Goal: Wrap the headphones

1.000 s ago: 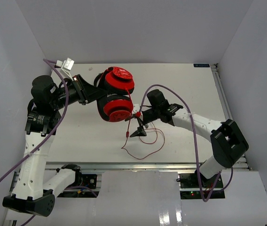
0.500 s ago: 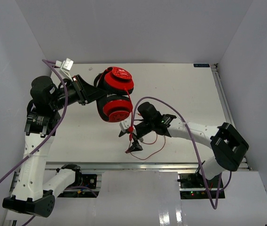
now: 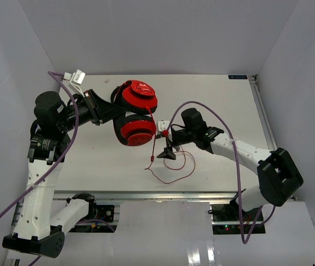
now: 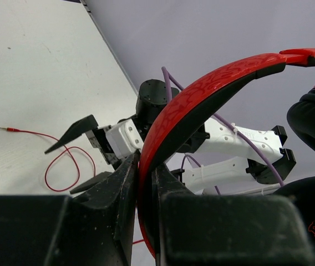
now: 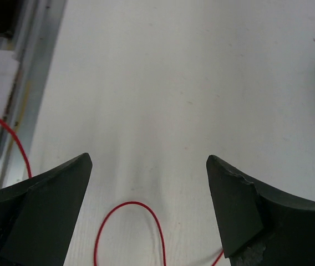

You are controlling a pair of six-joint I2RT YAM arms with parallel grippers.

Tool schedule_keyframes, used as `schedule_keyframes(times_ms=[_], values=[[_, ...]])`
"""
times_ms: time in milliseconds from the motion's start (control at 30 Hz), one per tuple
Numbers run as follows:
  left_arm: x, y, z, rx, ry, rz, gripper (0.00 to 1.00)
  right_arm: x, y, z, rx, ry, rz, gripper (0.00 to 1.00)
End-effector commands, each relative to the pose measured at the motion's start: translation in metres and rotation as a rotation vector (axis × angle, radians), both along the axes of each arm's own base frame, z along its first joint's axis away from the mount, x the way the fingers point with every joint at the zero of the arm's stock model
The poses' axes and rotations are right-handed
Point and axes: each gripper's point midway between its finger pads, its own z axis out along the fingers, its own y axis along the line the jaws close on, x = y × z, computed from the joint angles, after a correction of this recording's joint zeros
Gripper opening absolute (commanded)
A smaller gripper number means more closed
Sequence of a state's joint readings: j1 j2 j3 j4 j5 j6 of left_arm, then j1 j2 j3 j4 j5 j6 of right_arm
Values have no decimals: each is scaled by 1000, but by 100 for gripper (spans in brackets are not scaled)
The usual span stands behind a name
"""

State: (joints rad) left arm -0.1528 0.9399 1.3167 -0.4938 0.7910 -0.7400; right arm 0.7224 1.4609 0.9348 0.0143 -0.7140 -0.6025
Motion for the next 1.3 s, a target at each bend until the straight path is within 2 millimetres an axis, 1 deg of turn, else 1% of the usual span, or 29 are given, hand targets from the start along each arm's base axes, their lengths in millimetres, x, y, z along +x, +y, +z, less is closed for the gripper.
schedule_keyframes(times_ms=[0,100,200,233,300,400,533,633,733,867,900,933,1000,1067,1133,1167,1233,1267], values=[[-6,1,11,-17,-37,7,0,-68,-8,16,81,83,333,90],[-5,1,10,-14,-35,10,0,-93,-10,19,101,166,433,91],[-4,2,10,-14,-35,15,0,-111,-5,12,81,183,460,91],[-4,1,10,-14,-35,15,0,-111,-1,14,92,167,460,90],[-3,2,10,-15,-33,17,0,-117,4,11,82,187,460,90],[-3,1,13,-17,-36,14,0,-116,20,9,56,170,434,90],[-2,2,17,-20,-43,25,0,-121,38,4,38,215,440,93],[-1,4,21,-19,-57,42,0,-126,40,-1,39,236,452,97],[2,5,23,-25,-61,60,0,-130,35,-13,29,249,456,100],[6,5,32,-50,-75,72,0,-137,41,-16,48,341,487,76],[7,6,36,-55,-84,80,0,-139,44,-14,52,356,501,67],[8,7,39,-59,-89,90,0,-140,47,-12,50,364,507,52],[12,9,42,-61,-96,114,0,-142,51,-11,43,368,517,35],[14,12,48,-65,-108,142,0,-144,49,-10,38,362,515,13],[21,16,51,-67,-114,180,0,-145,42,-9,38,328,496,8],[24,18,50,-65,-114,196,0,-143,38,-14,24,309,471,8],[33,23,50,-66,-117,248,0,-137,28,-14,14,254,423,8],[39,28,48,-65,-113,288,0,-130,23,-11,6,231,384,8]])
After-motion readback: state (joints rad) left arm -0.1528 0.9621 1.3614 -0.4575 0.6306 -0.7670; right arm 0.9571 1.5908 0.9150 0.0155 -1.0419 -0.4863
